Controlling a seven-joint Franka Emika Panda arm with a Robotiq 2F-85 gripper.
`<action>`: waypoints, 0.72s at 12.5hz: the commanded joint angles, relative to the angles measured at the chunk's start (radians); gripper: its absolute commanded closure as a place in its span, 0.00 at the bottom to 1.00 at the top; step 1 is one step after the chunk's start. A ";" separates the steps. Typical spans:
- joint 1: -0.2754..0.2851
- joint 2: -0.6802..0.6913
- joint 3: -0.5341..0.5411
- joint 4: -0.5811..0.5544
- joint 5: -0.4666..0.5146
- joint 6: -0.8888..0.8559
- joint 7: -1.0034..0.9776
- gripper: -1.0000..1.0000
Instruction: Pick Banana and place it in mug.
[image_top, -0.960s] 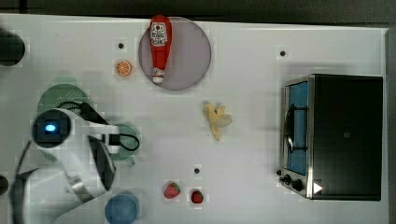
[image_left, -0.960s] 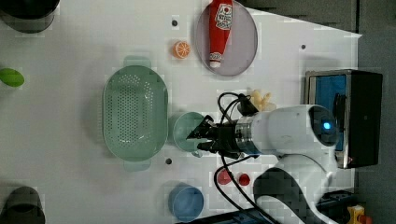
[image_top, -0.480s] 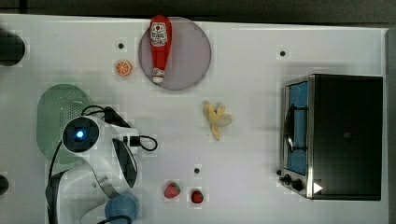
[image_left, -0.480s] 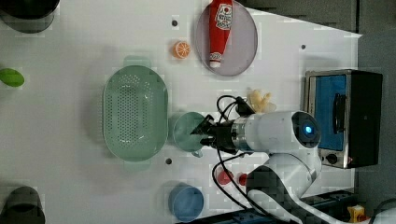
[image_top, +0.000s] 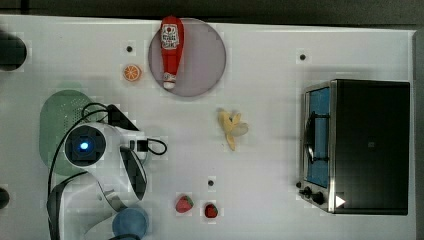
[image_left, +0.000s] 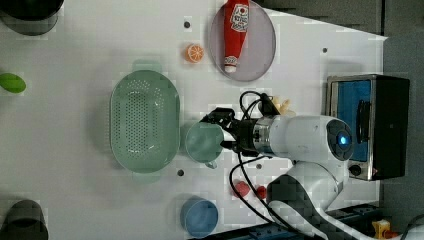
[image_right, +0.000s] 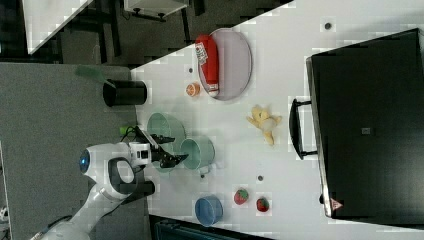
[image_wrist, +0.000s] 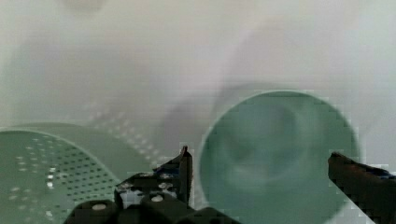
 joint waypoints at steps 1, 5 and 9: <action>-0.006 -0.075 0.003 -0.001 0.017 -0.018 0.036 0.00; -0.017 -0.269 -0.041 0.079 0.017 -0.273 0.032 0.00; -0.025 -0.414 -0.153 0.241 0.018 -0.614 0.002 0.00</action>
